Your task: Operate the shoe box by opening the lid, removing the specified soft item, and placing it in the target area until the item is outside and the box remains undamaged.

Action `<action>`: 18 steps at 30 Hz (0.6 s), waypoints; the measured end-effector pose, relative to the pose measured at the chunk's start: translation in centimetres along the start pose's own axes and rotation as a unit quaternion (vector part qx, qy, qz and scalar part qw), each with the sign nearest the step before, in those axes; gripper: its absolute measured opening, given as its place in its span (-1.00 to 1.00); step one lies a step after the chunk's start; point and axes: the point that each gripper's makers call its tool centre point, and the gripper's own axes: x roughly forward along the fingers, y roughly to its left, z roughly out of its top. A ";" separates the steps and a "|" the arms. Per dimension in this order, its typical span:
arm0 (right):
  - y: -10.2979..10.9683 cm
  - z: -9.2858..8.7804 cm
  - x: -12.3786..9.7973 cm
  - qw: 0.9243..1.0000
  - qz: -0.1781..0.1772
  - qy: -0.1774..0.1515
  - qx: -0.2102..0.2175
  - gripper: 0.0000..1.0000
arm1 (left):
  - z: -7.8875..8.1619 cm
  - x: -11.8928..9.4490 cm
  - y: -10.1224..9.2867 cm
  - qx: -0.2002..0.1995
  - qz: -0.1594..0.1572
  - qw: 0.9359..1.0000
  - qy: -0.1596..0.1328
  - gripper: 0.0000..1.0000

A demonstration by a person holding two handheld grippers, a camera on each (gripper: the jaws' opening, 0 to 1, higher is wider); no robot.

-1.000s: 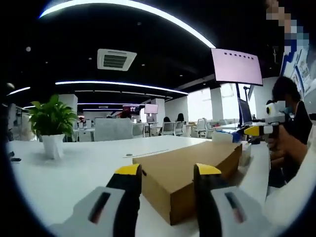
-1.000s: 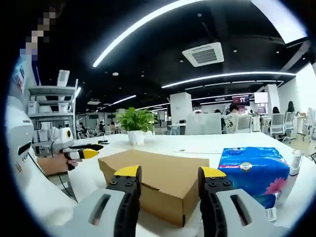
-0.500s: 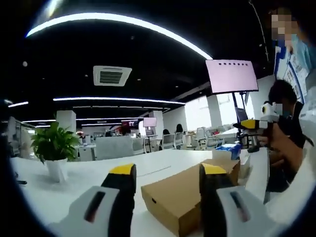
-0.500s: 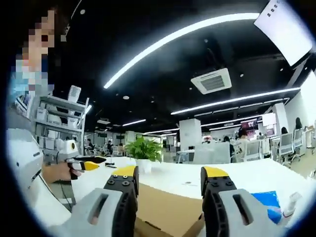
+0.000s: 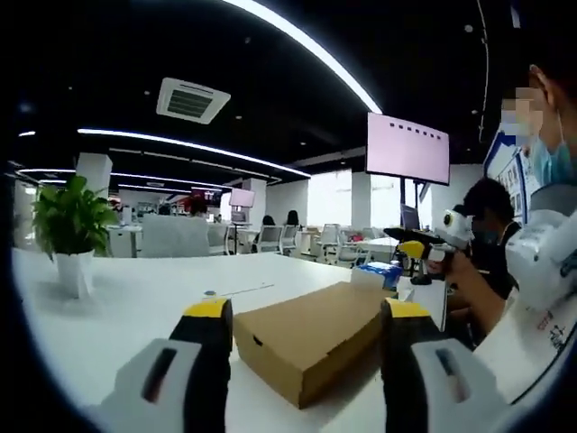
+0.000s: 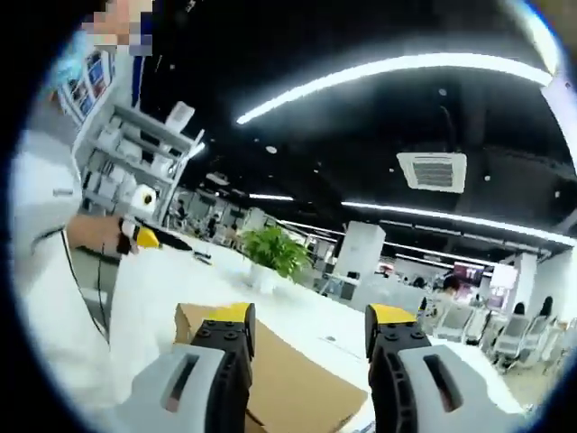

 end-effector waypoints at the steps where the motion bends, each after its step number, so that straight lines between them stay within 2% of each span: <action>1: 0.3 -0.3 0.1 1.000 -0.002 0.005 -0.029 -0.02 | 0.4 -0.3 0.0 0.003 -0.003 1.000 -0.011 0.30; 2: 0.6 -0.3 0.1 0.999 -0.001 0.001 -0.040 -0.02 | 0.6 -0.4 0.0 0.000 -0.004 1.000 -0.021 0.27; 3: 0.9 -0.1 0.1 1.000 0.000 -0.005 -0.021 -0.02 | 0.4 -0.4 0.0 -0.004 -0.008 1.000 -0.022 0.27; 4: 1.4 0.5 -0.1 1.000 0.012 -0.026 0.009 -0.01 | 0.2 -0.3 -0.1 -0.003 -0.011 1.000 -0.013 0.29; 5: 1.8 1.1 -0.2 0.998 0.022 -0.044 0.033 0.00 | -0.1 -0.2 -0.1 0.013 -0.008 1.000 -0.006 0.30; 6: 1.9 1.5 -0.4 0.996 0.029 -0.055 0.058 0.03 | 0.0 -0.2 0.1 0.027 -0.002 1.000 -0.009 0.30; 7: 1.9 1.8 -0.4 0.995 0.032 -0.062 0.078 0.08 | 0.2 -0.3 0.1 0.024 -0.002 1.000 -0.013 0.28; 9: 1.4 1.8 -0.7 0.992 0.027 -0.062 0.109 0.11 | 1.5 -0.2 -0.7 -0.023 -0.023 0.999 -0.040 0.13; 10: 1.3 1.6 -0.7 0.993 0.025 -0.056 0.104 0.05 | 2.4 -0.4 -1.5 -0.060 -0.046 0.995 -0.066 0.12; 11: 1.2 1.5 -0.7 0.993 0.020 -0.053 0.108 -0.02 | 2.5 -0.4 -1.6 -0.059 -0.053 0.995 -0.067 0.17; 13: 0.8 0.8 -0.8 0.994 0.008 -0.034 0.108 -0.13 | 1.4 -0.3 -0.6 -0.024 -0.026 0.999 -0.035 0.25; 15: 0.9 0.7 -1.2 0.993 0.003 -0.031 0.115 -0.21 | 0.1 -0.4 0.6 0.011 0.006 1.000 -0.006 0.25; 17: 0.6 0.8 -1.5 0.991 -0.005 -0.039 0.127 -0.05 | -0.4 -0.6 1.5 0.029 0.026 0.999 -0.006 0.33; 18: 0.5 0.6 -1.7 0.991 -0.007 -0.037 0.132 -0.01 | -0.4 -0.7 1.8 0.023 0.032 0.999 -0.008 0.37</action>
